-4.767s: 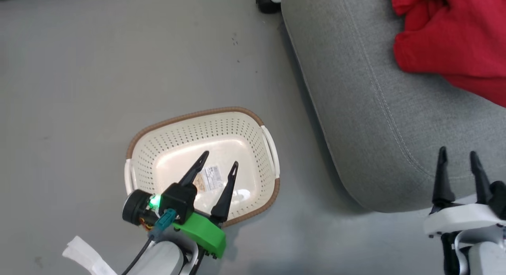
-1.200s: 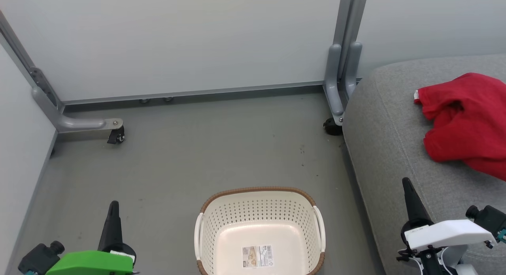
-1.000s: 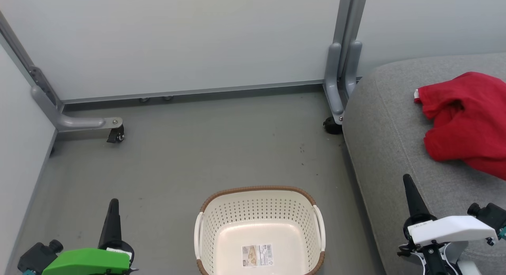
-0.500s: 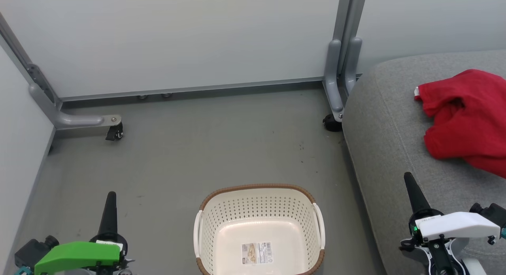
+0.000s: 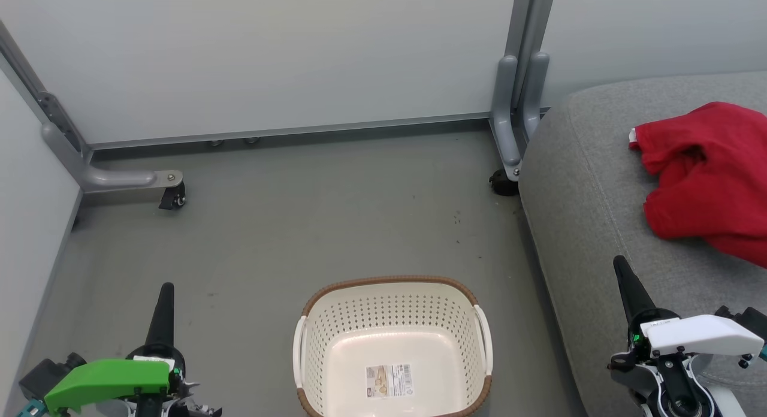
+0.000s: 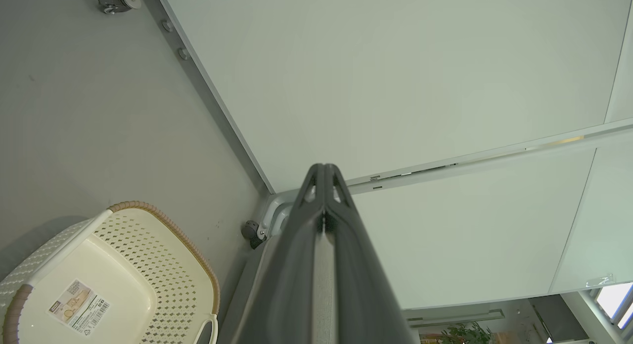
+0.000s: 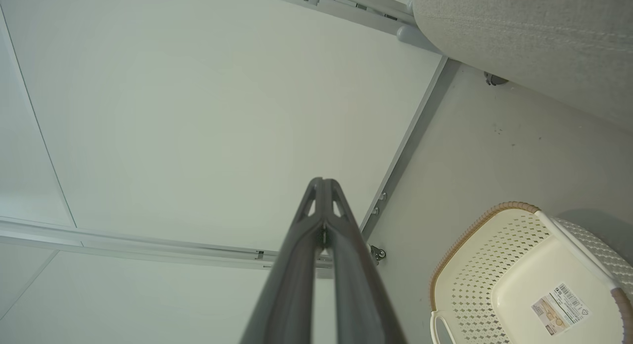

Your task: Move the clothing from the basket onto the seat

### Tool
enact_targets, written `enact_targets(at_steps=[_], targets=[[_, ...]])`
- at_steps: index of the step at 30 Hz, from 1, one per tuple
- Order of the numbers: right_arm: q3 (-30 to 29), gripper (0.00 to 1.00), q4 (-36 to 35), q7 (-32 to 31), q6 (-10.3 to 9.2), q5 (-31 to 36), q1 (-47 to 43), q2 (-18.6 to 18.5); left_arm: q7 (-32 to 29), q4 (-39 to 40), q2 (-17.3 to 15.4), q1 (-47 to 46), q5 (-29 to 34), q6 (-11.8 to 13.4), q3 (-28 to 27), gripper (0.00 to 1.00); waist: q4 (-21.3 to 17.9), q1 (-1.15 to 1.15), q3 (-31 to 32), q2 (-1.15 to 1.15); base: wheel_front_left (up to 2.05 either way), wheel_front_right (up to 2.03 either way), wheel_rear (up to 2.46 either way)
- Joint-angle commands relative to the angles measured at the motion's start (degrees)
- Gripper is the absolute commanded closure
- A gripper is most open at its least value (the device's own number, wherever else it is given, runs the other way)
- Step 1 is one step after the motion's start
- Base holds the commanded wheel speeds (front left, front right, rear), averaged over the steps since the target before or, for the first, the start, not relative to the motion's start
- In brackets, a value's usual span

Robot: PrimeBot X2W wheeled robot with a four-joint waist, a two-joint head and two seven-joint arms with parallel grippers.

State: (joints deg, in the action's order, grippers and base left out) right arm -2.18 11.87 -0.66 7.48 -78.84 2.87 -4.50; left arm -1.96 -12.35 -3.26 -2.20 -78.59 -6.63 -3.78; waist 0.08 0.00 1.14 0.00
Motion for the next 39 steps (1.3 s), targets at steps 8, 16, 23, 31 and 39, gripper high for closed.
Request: enact_targets(at_steps=[8, 16, 23, 31, 39], targets=[[-0.7, 1.00, 0.5, -1.3, 0.03, -4.7, 1.8, -0.2, -1.2, -0.3, -0.5, -2.4, -4.4, -0.5, -0.8, 1.00, 0.0, 0.00, -0.3, 0.00, 0.00, 0.00, 0.00], [-1.3, 1.00, 1.1, -2.3, 0.03, -8.2, 2.4, -0.2, -2.1, -0.8, -0.5, -3.0, -7.8, -0.7, -1.2, 1.00, 0.0, 0.00, -0.6, 0.00, 0.00, 0.00, 0.00], [-1.7, 1.00, 1.5, -3.1, 0.02, -11.2, 2.8, -0.1, -2.9, -1.3, -0.5, -3.6, -10.5, -0.8, -1.5, 1.00, -0.1, 0.00, -0.9, 0.00, 0.00, 0.00, 0.00], [-2.1, 1.00, 2.0, -4.0, 0.02, -14.3, 3.4, 0.0, -3.8, -1.7, -0.4, -4.2, -13.6, -0.9, -2.0, 1.00, -0.1, 0.00, -1.2, 0.00, 0.00, 0.00, 0.00], [-2.5, 1.00, 2.2, -4.4, 0.02, -15.2, 3.4, 0.2, -4.1, -1.8, -0.3, -4.3, -14.5, -1.0, -2.2, 1.00, -0.1, 0.00, -1.3, 0.00, 0.00, 0.00, 0.00]])
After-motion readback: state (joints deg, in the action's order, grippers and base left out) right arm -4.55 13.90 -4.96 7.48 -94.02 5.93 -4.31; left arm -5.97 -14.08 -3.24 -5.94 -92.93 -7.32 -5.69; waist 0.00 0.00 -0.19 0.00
